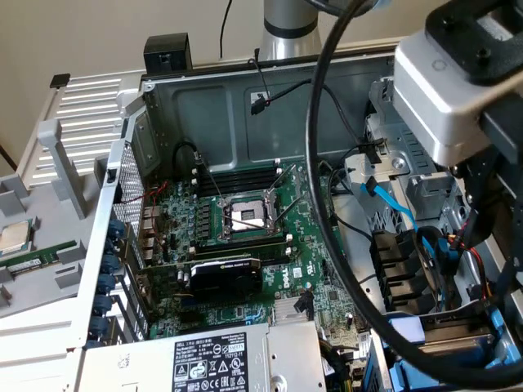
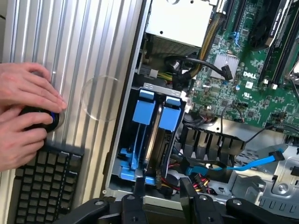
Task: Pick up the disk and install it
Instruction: 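Insert the first disk wire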
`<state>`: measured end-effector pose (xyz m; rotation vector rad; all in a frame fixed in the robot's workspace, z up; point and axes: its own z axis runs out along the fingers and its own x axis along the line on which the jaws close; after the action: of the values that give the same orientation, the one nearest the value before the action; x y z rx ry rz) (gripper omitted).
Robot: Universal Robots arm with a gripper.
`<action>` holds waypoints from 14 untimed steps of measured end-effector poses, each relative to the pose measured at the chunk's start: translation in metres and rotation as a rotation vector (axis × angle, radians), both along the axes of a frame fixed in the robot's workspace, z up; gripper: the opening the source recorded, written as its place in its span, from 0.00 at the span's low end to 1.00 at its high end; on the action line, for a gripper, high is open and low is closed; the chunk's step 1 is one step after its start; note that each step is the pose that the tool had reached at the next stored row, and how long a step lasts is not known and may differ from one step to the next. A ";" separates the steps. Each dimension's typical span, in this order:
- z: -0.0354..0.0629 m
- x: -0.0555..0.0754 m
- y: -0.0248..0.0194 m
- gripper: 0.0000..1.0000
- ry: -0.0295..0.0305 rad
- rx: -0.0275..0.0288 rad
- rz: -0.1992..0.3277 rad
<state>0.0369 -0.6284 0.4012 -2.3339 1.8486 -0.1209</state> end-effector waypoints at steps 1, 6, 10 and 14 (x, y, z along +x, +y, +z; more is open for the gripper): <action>-0.0005 0.002 -0.0013 0.43 0.0000 0.0071 0.000; -0.0036 0.005 -0.0067 0.43 0.0039 0.0397 0.002; -0.0078 0.006 -0.0079 0.43 0.0124 0.0450 0.019; -0.0124 0.006 -0.0082 0.43 0.0216 0.0452 0.050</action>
<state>0.0428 -0.6366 0.3888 -2.3580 1.7816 -0.0474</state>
